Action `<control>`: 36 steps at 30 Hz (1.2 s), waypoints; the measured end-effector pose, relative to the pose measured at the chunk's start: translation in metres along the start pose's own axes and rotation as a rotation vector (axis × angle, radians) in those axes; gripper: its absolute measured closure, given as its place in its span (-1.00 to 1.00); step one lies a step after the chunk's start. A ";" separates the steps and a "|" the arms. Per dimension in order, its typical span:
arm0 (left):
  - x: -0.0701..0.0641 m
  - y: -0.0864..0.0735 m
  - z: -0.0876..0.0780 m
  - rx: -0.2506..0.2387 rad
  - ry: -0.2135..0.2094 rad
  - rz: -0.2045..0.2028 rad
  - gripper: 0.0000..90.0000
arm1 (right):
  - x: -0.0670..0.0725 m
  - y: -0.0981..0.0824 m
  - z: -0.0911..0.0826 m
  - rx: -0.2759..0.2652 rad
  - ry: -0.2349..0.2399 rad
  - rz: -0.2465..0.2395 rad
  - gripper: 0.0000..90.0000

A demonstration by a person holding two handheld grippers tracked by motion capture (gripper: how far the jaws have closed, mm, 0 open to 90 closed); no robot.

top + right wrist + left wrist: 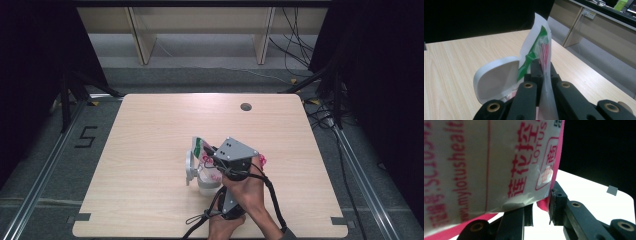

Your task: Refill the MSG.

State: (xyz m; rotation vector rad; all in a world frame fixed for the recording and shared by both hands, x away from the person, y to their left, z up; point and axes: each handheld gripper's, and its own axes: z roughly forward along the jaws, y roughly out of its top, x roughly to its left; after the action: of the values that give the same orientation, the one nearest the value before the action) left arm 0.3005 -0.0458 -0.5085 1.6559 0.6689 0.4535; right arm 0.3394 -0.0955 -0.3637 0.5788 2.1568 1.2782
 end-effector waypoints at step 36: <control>0.001 0.003 0.000 0.002 -0.037 0.010 0.68 | 0.002 0.002 0.001 0.003 -0.004 -0.008 0.99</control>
State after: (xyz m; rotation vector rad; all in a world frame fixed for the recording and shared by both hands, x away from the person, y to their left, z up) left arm 0.3017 -0.0455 -0.5060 1.6661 0.6344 0.4284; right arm 0.3390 -0.0931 -0.3631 0.5730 2.1567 1.2687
